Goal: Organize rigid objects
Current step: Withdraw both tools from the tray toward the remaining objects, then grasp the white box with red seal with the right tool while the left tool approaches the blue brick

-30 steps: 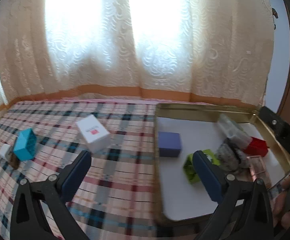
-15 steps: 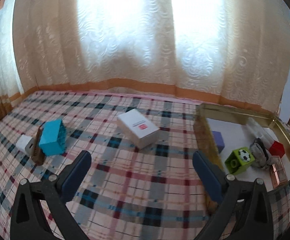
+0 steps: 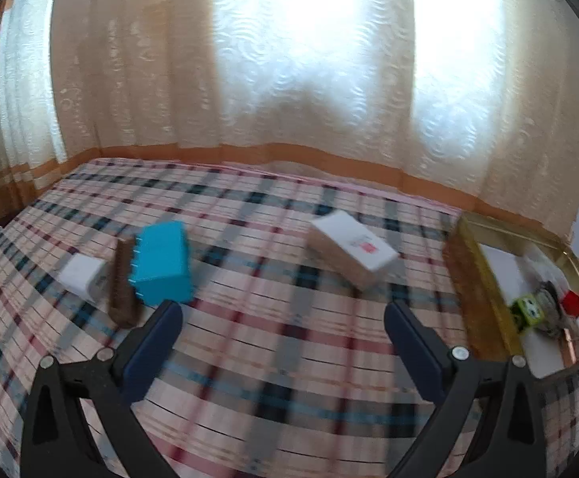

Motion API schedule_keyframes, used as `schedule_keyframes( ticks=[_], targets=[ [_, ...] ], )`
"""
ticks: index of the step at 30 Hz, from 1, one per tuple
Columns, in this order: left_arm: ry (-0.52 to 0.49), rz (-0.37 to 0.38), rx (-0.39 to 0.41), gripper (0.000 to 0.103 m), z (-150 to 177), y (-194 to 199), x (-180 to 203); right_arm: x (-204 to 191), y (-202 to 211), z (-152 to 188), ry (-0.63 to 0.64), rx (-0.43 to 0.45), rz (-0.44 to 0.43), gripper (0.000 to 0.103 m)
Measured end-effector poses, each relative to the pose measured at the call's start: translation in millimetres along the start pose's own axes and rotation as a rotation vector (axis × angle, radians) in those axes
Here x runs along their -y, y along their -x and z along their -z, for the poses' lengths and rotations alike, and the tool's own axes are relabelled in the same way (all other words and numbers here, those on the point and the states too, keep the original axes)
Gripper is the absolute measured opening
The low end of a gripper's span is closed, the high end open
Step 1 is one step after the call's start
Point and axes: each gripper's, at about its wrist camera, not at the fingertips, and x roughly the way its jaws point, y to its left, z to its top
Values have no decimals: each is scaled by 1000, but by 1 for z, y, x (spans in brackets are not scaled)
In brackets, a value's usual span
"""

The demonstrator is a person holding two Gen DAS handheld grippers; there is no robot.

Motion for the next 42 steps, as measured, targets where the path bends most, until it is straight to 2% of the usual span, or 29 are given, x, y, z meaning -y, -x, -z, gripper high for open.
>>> schedule_keyframes(
  ticks=[17,26,28,35,42],
  targets=[
    [153,-140,-11,102,-24,-26,-98,-120,-28,15,77,-113,-229,87],
    [231,-193,-18,102,-31,-34,-126,-167,-51,16,94,-154,-301,87],
    [238,-179,-32,102,-30,-36,-127,-180,-58,16,107,-172,-317,87],
    [242,-180,-42,102,-35,-39,-131,-221,-91,19,138,-265,-366,87],
    [289,-224,-48,102,-39,-42,-150,-250,-130,31,205,-446,-427,87]
  ],
)
